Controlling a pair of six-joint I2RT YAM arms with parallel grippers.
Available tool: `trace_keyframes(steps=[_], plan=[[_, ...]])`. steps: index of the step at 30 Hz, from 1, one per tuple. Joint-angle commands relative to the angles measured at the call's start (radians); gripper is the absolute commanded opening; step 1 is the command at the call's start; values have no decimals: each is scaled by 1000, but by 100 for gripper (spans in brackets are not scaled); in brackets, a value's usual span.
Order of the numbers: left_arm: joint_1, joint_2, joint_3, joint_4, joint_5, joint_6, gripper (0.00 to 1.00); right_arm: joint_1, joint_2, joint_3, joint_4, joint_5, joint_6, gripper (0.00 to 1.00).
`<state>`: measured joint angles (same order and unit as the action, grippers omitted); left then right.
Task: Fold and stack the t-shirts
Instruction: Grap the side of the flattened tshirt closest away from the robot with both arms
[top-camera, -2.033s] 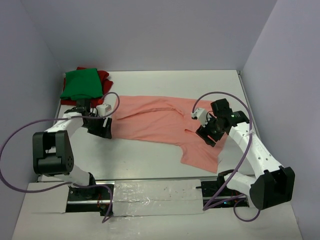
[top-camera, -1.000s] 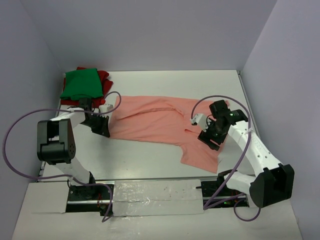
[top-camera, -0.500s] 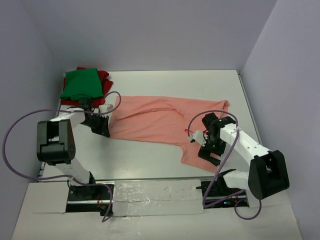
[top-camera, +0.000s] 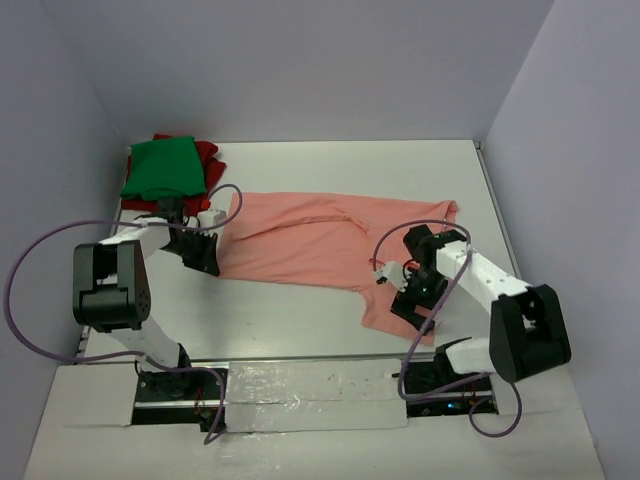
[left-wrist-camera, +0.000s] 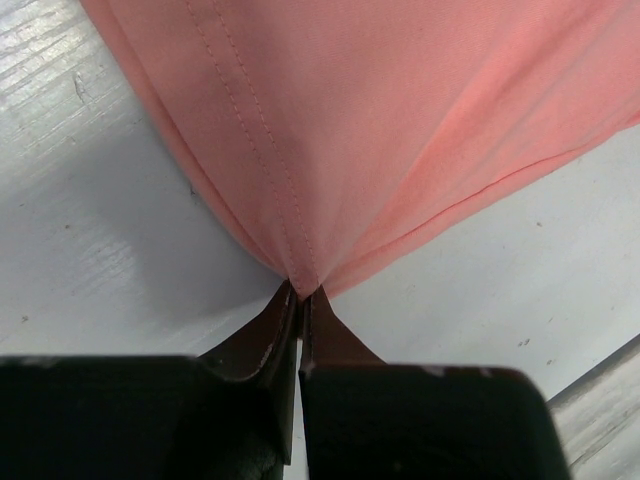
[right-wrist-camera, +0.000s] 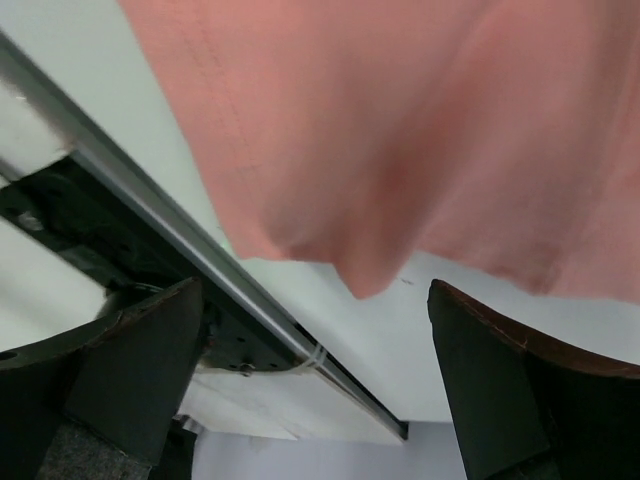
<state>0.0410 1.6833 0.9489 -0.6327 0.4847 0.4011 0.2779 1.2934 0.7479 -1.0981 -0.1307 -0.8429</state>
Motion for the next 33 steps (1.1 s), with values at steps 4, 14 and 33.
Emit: trace_keyframes(steps=[4, 14, 33], plan=[[7, -27, 25, -1, 23, 12, 5, -31, 175, 76, -83, -135, -33, 100], [11, -33, 30, -4, 17, 13, 5, -36, 182, 56, 58, -101, 137, 100], [11, -46, 33, 2, 29, 2, 5, 228, -258, 2, 279, 42, 175, 100]])
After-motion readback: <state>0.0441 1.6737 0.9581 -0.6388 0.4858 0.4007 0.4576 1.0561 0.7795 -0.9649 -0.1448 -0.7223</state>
